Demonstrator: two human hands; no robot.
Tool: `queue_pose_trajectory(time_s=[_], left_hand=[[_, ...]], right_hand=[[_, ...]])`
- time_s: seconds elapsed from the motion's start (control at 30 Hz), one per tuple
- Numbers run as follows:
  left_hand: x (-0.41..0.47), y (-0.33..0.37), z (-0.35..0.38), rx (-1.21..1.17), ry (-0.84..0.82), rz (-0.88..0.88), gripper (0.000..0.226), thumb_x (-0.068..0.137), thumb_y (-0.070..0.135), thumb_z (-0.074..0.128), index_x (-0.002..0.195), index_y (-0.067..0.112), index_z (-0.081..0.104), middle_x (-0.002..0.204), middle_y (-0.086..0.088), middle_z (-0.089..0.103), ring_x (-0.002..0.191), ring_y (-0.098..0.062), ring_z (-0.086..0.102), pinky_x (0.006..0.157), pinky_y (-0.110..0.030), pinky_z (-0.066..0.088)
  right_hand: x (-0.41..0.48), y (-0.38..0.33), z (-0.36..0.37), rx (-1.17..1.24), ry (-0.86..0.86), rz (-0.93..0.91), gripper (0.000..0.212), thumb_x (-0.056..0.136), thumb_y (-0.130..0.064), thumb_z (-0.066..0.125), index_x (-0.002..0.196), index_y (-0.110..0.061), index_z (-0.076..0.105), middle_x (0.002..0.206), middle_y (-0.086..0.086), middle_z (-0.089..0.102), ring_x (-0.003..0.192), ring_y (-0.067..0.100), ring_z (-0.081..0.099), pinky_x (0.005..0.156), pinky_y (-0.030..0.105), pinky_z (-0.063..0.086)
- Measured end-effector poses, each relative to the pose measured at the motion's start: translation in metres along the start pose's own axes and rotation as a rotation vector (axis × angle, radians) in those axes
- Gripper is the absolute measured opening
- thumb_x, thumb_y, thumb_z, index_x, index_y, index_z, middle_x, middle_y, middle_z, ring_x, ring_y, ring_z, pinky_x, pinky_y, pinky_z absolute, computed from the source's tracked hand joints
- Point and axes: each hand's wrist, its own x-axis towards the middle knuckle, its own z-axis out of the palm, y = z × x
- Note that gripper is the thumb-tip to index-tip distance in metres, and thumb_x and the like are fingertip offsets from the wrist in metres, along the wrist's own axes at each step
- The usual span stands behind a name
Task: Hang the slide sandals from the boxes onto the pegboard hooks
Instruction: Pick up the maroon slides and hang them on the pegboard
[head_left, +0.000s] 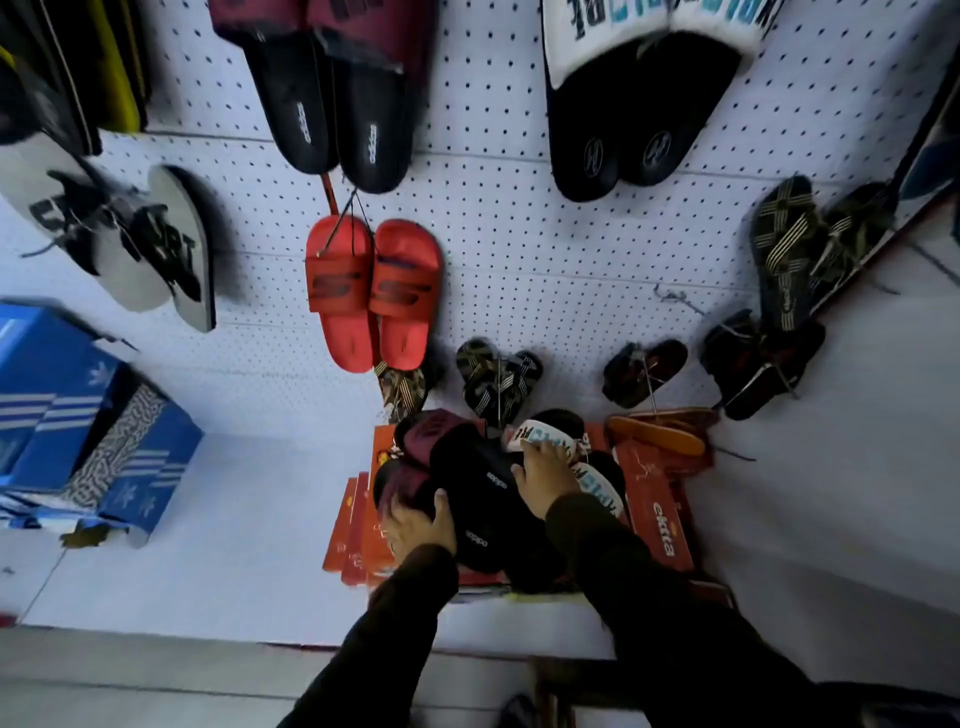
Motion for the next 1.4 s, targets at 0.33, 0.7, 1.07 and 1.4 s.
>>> queue_pose_trajectory(time_s=[0.33,0.7,1.07,1.4], left_hand=[[0.014,-0.031,0.030,-0.537,-0.418,-0.654,0.056,0.090,0.023,0.065,0.140,0.003,0.047,0.128,-0.019,0.058,0.109,-0.038,0.059,0.054,-0.045,0.059],[0.014,-0.053,-0.026,-0.700,-0.170,-0.343,0.058,0.082,0.015,0.074,0.136,0.018,0.055,0.121,-0.011,0.064,0.112,-0.033,0.061,0.065,-0.039,0.058],[-0.004,0.015,-0.109,-0.770,-0.170,0.215,0.056,0.086,0.013,0.070,0.139,0.020,0.054,0.115,0.001,0.065,0.082,-0.006,0.066,0.051,-0.021,0.057],[-0.009,0.111,-0.187,-0.806,-0.081,0.592,0.056,0.086,0.011,0.069,0.140,0.018,0.054,0.120,-0.004,0.063,0.072,-0.006,0.070,0.068,-0.029,0.062]], right_hand=[[0.034,0.006,0.020,0.251,-0.207,0.206,0.058,0.090,-0.022,0.065,0.142,-0.003,0.049,0.143,0.017,0.055,0.133,0.034,0.051,0.113,0.041,0.039],[-0.007,0.002,0.037,0.978,-0.244,0.338,0.050,0.080,0.006,0.070,0.130,-0.001,0.061,0.131,0.020,0.064,0.120,0.037,0.061,0.094,0.048,0.056],[-0.038,-0.053,-0.029,1.162,-0.032,0.056,0.052,0.076,0.008,0.070,0.126,0.000,0.060,0.121,0.019,0.069,0.114,0.034,0.066,0.097,0.048,0.054],[-0.066,-0.127,-0.121,1.285,0.259,-0.213,0.046,0.076,0.009,0.072,0.120,-0.003,0.063,0.102,0.001,0.072,0.089,0.016,0.071,0.072,0.023,0.061]])
